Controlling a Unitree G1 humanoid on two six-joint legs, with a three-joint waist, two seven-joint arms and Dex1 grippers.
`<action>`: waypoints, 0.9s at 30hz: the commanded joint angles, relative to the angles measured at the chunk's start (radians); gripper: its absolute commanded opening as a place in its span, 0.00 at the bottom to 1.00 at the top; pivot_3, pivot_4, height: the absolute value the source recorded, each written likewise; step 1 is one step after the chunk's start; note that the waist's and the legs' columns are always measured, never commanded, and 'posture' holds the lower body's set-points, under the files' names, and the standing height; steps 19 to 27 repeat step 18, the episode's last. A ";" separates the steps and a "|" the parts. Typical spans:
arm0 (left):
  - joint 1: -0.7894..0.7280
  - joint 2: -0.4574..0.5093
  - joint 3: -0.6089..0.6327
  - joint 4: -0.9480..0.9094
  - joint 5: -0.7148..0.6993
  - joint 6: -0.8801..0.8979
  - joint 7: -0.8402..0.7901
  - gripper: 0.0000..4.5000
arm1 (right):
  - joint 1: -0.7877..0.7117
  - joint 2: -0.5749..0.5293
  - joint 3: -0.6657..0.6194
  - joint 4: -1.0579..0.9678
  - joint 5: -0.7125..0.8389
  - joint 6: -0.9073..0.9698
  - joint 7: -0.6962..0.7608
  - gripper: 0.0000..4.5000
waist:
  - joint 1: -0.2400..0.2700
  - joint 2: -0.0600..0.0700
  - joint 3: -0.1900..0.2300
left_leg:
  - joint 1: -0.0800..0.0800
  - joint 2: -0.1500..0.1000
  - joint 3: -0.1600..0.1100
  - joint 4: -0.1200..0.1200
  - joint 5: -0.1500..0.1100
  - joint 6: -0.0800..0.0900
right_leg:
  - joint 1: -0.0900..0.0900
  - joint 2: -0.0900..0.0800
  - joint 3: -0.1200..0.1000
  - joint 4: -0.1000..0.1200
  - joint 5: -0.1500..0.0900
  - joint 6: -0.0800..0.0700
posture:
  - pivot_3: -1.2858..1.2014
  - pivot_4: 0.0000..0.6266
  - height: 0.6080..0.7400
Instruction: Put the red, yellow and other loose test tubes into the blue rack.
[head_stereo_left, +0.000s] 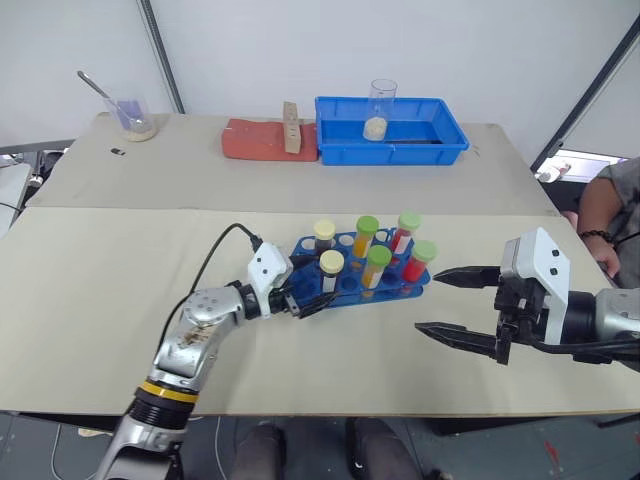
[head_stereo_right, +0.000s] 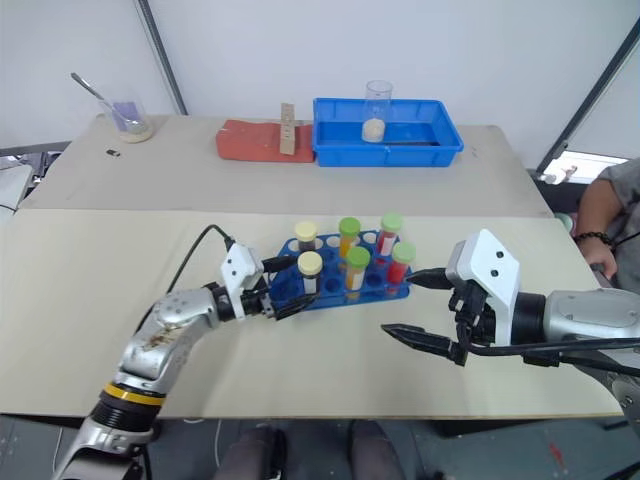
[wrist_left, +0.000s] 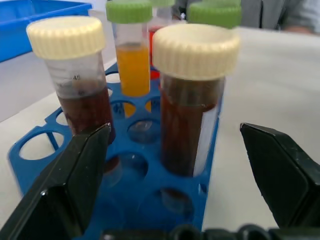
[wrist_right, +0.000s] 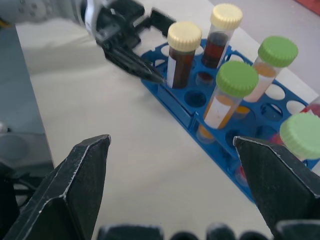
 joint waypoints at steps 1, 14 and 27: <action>0.016 0.107 0.076 -0.118 -0.019 0.052 -0.030 0.99 | -0.004 -0.022 -0.024 0.052 -0.080 -0.091 0.066 0.98 | 0.000 0.000 0.000 | 0.001 0.000 0.000 -0.001 0.000 0.000 | 0.000 0.000 0.000 0.000 0.000 0.000 | 0.52 0.24 1.00; 0.297 0.437 0.420 -0.207 -0.041 0.088 -0.107 0.99 | -0.074 -0.125 0.076 0.329 -0.291 -0.312 0.364 0.98 | 0.008 0.001 0.001 | -0.004 0.002 0.005 -0.003 0.000 0.000 | -0.012 -0.003 -0.001 0.001 -0.002 -0.003 | 0.52 0.24 1.00; 0.306 0.426 0.415 -0.218 -0.070 0.098 -0.118 0.99 | -0.136 -0.121 0.117 0.354 -0.305 -0.313 0.384 0.98 | 0.005 0.001 0.001 | -0.006 0.002 0.007 -0.003 0.000 0.000 | -0.014 -0.003 -0.001 0.001 -0.002 -0.003 | 0.52 0.24 1.00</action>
